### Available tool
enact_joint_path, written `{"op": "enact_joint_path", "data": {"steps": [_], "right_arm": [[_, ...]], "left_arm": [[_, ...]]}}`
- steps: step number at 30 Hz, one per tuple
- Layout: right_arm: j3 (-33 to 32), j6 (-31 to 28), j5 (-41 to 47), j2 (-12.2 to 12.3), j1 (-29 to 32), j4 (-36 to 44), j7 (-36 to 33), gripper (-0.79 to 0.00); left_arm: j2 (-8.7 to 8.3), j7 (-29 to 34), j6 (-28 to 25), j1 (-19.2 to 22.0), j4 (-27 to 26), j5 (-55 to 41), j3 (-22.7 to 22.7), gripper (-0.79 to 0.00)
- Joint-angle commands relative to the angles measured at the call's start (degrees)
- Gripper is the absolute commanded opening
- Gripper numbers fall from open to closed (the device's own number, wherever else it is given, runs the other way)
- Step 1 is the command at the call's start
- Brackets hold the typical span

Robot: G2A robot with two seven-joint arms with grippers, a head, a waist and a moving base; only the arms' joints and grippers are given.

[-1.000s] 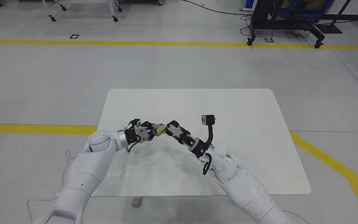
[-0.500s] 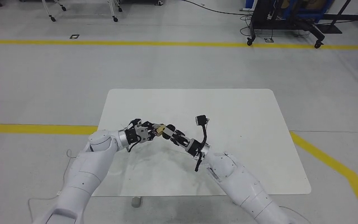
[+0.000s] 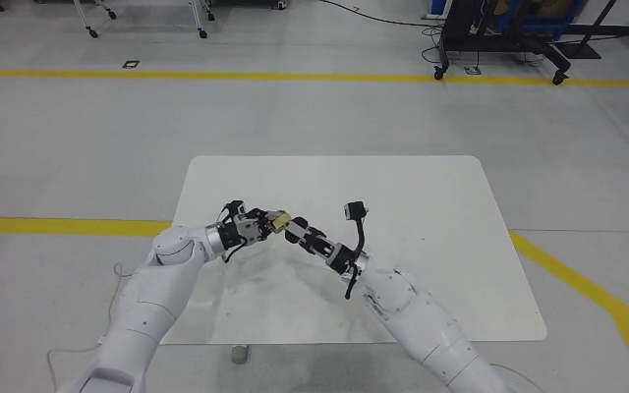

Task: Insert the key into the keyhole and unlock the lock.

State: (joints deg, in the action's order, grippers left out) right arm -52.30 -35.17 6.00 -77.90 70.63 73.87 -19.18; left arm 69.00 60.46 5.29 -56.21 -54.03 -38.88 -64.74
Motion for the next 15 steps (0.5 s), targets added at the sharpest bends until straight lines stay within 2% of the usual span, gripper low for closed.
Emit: {"op": "enact_joint_path", "data": {"steps": [1, 3, 5, 9, 13, 15], "right_arm": [[0.0, 0.1, 4.5, 0.0, 0.1, 0.0, -2.9, -0.517], [0.2, 1.2, 8.9, 0.0, 0.1, -0.5, -6.7, -0.459], [0.1, 2.9, 12.6, -0.1, -0.2, -1.4, -9.3, -0.434], [0.4, 4.1, 17.4, -0.4, -0.7, -2.6, -12.4, -0.449], [0.3, 4.3, 19.5, -0.6, -1.2, -4.1, -13.7, -0.422], [0.2, 4.4, 20.6, -0.7, -1.4, -4.7, -13.8, -0.44]], "left_arm": [[-0.12, -0.8, -2.6, -0.3, -0.7, 0.8, -0.4, -0.785], [-0.28, -2.2, -7.1, -0.7, -2.0, 3.1, -0.8, -0.785], [-0.35, -2.5, -11.6, -1.5, -3.5, 4.1, -1.1, -0.785], [-0.4, -3.5, -15.2, -2.6, -4.5, 4.2, -1.8, -0.785], [-0.44, -3.2, -17.0, -3.2, -5.7, 3.8, -2.3, -0.785], [-0.49, -2.7, -18.4, -3.4, -6.4, 4.3, -2.4, -0.785]]}}
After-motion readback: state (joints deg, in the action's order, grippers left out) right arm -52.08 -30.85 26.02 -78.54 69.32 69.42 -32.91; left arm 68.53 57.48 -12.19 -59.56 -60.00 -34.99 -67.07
